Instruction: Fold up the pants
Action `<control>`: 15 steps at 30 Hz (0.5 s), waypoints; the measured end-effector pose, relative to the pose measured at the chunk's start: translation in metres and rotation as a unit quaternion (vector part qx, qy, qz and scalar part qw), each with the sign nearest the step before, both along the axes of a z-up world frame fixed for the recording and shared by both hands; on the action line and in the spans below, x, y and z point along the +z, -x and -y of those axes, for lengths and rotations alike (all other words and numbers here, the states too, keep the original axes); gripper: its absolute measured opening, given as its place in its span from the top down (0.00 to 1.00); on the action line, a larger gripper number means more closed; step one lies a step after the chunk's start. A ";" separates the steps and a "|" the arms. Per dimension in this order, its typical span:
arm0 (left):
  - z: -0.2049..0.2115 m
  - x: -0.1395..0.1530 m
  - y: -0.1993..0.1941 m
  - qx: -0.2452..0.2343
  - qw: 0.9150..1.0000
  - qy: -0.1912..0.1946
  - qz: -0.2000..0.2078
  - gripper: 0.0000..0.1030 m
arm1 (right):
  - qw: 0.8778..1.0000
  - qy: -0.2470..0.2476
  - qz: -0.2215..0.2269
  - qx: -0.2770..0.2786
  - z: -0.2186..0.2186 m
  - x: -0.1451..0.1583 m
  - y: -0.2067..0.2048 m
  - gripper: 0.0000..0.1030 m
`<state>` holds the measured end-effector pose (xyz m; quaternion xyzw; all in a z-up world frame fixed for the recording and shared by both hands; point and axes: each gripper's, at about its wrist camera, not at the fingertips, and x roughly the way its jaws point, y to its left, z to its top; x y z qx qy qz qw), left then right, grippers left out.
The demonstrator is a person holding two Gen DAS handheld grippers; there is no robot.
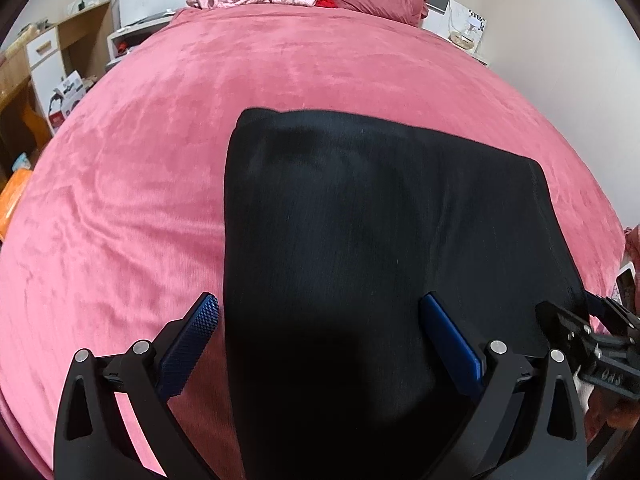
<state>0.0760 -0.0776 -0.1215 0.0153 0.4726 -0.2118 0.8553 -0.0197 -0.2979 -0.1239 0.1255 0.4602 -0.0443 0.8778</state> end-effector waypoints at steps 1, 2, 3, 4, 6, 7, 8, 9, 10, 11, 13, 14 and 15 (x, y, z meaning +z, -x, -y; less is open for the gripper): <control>-0.002 0.000 0.002 0.000 1.000 0.002 -0.003 0.03 | 1.000 -0.007 -0.002 -0.002 0.002 -0.001 0.001 0.15; -0.005 0.000 0.005 -0.001 1.000 0.007 -0.007 0.03 | 1.000 -0.016 -0.004 -0.003 0.005 -0.001 0.002 0.14; -0.007 0.000 0.007 -0.002 1.000 0.012 -0.009 0.03 | 1.000 -0.024 -0.006 -0.005 0.007 -0.001 0.003 0.14; -0.012 -0.001 0.010 -0.005 1.000 0.022 -0.015 0.03 | 0.999 -0.033 -0.006 -0.005 0.009 -0.001 0.003 0.14; -0.024 -0.002 0.015 -0.011 0.998 0.054 -0.028 0.03 | 0.998 -0.057 -0.003 -0.006 0.013 -0.001 0.006 0.14; -0.032 -0.005 0.017 -0.016 0.996 0.079 -0.041 0.03 | 0.997 -0.074 -0.001 -0.006 0.017 -0.002 0.008 0.14; -0.037 -0.007 0.018 -0.018 0.994 0.097 -0.049 0.03 | 0.996 -0.094 -0.001 -0.007 0.021 -0.005 0.009 0.14; -0.046 -0.012 0.018 -0.020 0.990 0.122 -0.063 0.03 | 0.994 -0.109 -0.001 -0.008 0.025 -0.006 0.010 0.14; -0.052 -0.015 0.018 -0.022 0.987 0.138 -0.074 0.03 | 0.992 -0.124 -0.001 -0.011 0.029 -0.008 0.011 0.14; -0.057 -0.018 0.018 -0.024 0.984 0.154 -0.083 0.03 | 0.990 -0.139 -0.002 -0.015 0.033 -0.009 0.012 0.14; -0.064 -0.021 0.017 -0.030 0.979 0.176 -0.095 0.03 | 0.984 -0.178 -0.007 -0.022 0.041 -0.016 0.014 0.14; -0.065 -0.022 0.018 -0.034 0.978 0.183 -0.097 0.03 | 0.980 -0.197 -0.009 -0.025 0.045 -0.020 0.015 0.14; -0.065 -0.023 0.018 -0.038 0.976 0.191 -0.100 0.03 | 0.978 -0.208 -0.009 -0.027 0.048 -0.022 0.016 0.14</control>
